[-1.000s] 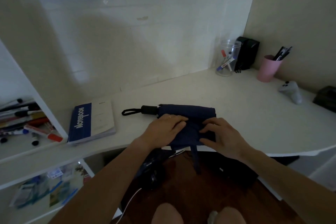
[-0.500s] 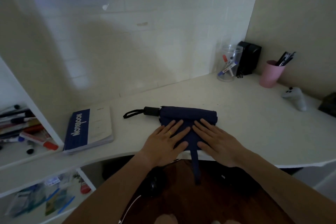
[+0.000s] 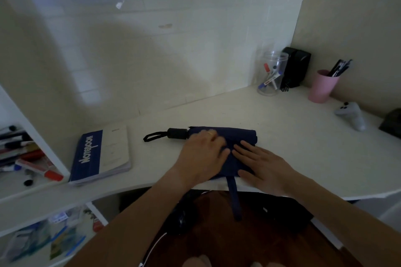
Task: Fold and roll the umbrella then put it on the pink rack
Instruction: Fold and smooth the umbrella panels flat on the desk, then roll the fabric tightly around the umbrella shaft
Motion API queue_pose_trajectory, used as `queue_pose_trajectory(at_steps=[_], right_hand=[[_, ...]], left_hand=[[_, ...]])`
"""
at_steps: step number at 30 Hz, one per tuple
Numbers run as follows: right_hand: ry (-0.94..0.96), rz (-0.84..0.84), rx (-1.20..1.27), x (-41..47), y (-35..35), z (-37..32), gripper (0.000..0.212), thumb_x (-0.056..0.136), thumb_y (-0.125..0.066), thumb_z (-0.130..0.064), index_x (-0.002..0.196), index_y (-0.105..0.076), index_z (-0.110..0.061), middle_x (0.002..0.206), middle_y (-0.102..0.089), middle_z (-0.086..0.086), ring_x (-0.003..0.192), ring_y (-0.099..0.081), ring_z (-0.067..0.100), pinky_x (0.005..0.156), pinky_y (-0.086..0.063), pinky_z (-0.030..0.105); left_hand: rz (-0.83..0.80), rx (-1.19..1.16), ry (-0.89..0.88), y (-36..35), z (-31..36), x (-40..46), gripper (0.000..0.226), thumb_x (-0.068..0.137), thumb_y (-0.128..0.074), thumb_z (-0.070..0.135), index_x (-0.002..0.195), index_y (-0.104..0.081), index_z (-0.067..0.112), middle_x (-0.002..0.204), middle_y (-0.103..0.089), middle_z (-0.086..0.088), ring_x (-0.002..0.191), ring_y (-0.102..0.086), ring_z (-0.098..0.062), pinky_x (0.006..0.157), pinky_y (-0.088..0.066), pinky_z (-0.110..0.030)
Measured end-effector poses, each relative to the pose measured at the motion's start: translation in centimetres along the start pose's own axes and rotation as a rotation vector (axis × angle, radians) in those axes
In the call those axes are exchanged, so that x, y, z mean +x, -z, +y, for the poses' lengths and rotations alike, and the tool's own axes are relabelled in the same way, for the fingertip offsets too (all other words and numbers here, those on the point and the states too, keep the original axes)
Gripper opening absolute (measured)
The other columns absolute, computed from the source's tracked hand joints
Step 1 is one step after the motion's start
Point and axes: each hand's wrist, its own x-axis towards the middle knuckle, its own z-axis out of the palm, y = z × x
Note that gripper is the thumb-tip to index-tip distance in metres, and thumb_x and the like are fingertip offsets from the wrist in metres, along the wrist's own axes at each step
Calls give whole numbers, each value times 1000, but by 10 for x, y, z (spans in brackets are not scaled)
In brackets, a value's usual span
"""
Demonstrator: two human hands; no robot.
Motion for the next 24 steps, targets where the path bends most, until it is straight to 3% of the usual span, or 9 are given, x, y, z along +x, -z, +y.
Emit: queue_pose_trajectory(at_steps=[3, 5, 6, 8, 9, 11, 14, 19, 24], right_hand=[[17, -32, 34, -1, 4, -3, 73, 98, -18, -65, 160, -12, -27, 166, -3, -13, 153, 9, 5, 124, -2, 26], [-2, 14, 164, 6, 20, -1, 54, 101, -42, -52, 148, -47, -28, 159, -35, -11, 152, -21, 10, 121, -21, 27], [-27, 123, 259, 12, 30, 1, 38, 99, -53, -43, 132, -63, -27, 145, -55, -9, 142, -42, 15, 113, -35, 29], [-121, 360, 382, 34, 44, 13, 24, 94, -64, -34, 116, -70, -25, 118, -67, -5, 114, -60, 20, 93, -44, 30], [-171, 354, 411, 47, 50, 20, 30, 94, -65, -36, 121, -67, -24, 118, -65, -4, 111, -60, 19, 92, -44, 30], [-223, 97, 459, 70, 55, 33, 47, 94, -63, -43, 135, -59, -21, 126, -62, -3, 114, -60, 19, 97, -45, 31], [-175, -152, 490, 92, 54, 46, 35, 93, -67, -38, 122, -68, -18, 117, -68, -2, 108, -64, 20, 92, -49, 31], [-61, -26, 420, 91, 48, 51, 30, 83, -77, -34, 108, -66, -23, 105, -70, -3, 96, -64, 16, 86, -52, 33], [47, 181, 347, 80, 26, 52, 28, 85, -75, -38, 109, -63, -29, 94, -65, -16, 86, -63, 11, 74, -48, 29]], left_hand=[[-266, -57, -91, -25, 4, -10, 52, 106, -30, 47, 155, -34, 31, 164, -30, -4, 149, -30, -23, 115, -37, -44], [-371, -34, -63, -39, -2, -25, 57, 105, -16, 52, 160, -11, 38, 171, -4, 5, 157, -2, -16, 125, -18, -44], [-373, -42, -55, -44, -4, -29, 57, 104, -9, 54, 160, -6, 41, 170, 1, 7, 157, 3, -14, 126, -12, -44], [-403, -64, -46, -45, -3, -30, 59, 100, -1, 57, 158, -3, 46, 170, 5, 9, 156, 8, -13, 126, -6, -44], [-421, -68, -42, -43, -2, -29, 60, 99, 0, 58, 158, -2, 47, 170, 6, 9, 156, 9, -12, 126, -6, -44], [-443, -66, -47, -40, -4, -26, 58, 100, -5, 60, 157, -3, 49, 170, 7, 10, 156, 10, -11, 126, -6, -43], [-457, -79, -53, -36, -8, -22, 56, 102, -17, 60, 156, -6, 52, 170, 5, 12, 156, 7, -10, 125, -9, -43], [-477, -187, -56, -34, -13, -21, 54, 102, -29, 60, 154, -15, 53, 170, -2, 13, 155, 2, -8, 126, -9, -41], [-481, -165, -99, -39, -16, -29, 54, 103, -17, 61, 155, -5, 54, 169, 6, 14, 155, 8, -8, 127, -4, -43]])
